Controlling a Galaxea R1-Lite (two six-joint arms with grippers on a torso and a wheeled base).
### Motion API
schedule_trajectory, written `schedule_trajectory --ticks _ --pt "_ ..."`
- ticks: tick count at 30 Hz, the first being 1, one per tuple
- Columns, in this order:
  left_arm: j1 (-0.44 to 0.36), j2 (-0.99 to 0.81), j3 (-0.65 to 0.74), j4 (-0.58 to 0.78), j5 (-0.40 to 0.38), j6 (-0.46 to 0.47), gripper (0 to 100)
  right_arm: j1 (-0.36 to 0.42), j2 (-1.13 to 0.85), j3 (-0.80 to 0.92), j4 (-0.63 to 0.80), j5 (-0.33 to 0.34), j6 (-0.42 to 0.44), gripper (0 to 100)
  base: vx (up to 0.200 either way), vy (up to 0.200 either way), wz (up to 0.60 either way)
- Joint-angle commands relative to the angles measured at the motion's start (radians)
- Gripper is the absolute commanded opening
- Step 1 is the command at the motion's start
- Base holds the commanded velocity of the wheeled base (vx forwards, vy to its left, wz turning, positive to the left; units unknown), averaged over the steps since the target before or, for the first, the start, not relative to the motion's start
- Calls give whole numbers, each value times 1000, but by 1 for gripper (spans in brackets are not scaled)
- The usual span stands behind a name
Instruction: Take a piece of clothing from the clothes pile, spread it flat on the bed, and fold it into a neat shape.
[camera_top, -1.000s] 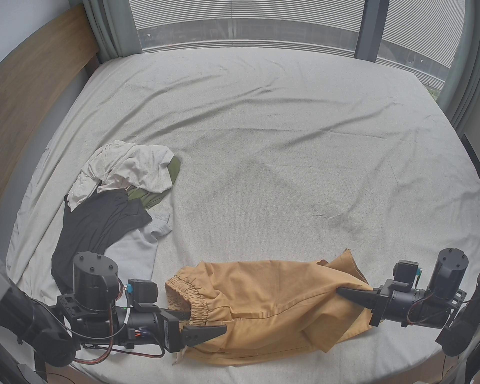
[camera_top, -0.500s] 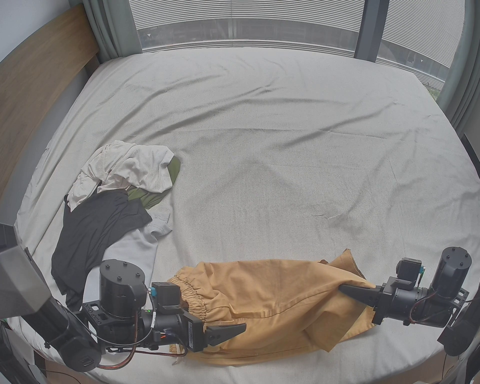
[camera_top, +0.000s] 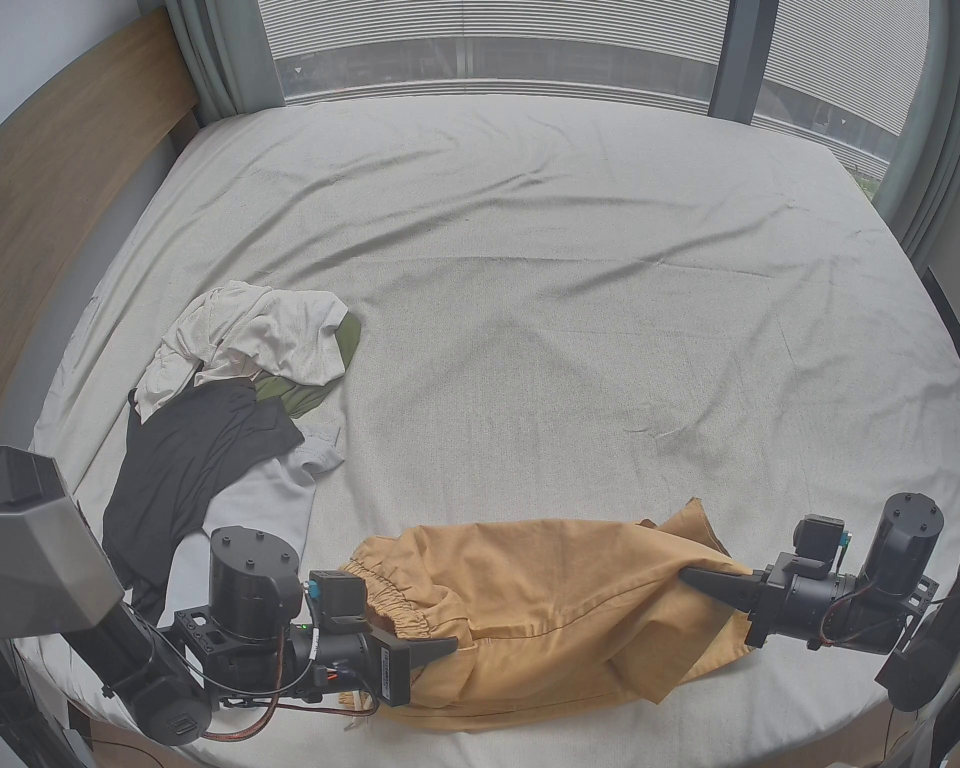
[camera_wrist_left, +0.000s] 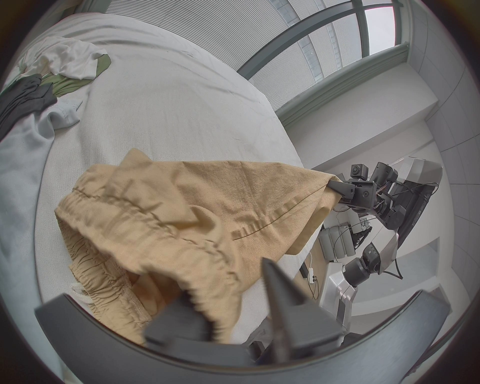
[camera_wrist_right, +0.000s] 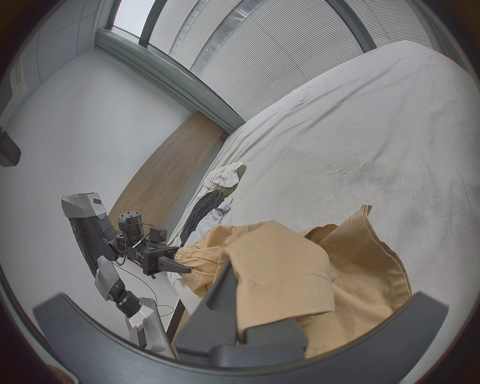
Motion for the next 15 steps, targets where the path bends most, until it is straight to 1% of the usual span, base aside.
schedule_trajectory --ticks 1,6,7,8,9,10,12,13,15 --pt "3 -2 -4 -13 0 -2 0 1 -1 16 1 1 0 0 0 0 0" --pt "3 -13 -6 -69 11 -10 0 1 -7 16 1 1 0 0 0 0 0" --pt "4 -22 -10 -112 21 -31 0 1 -16 16 -1 2 2 0 0 0 0" --pt "4 -24 -10 -122 23 -36 0 -1 -18 16 -1 2 2 0 0 0 0" --pt "10 -37 -15 -178 29 -70 0 -4 -28 13 -1 2 0 0 0 0 0" --pt "16 -42 -16 -209 29 -82 0 -10 -33 12 -1 4 -4 0 0 0 0" --pt "23 -47 -21 -235 29 -91 0 -16 -39 8 -1 4 -9 0 0 0 0" --pt "32 -65 -32 -278 29 -99 0 -16 -64 1 -1 13 -27 0 0 0 0" --pt "38 -79 -32 -290 29 -99 0 -16 -80 -4 -1 21 -40 0 0 0 0"
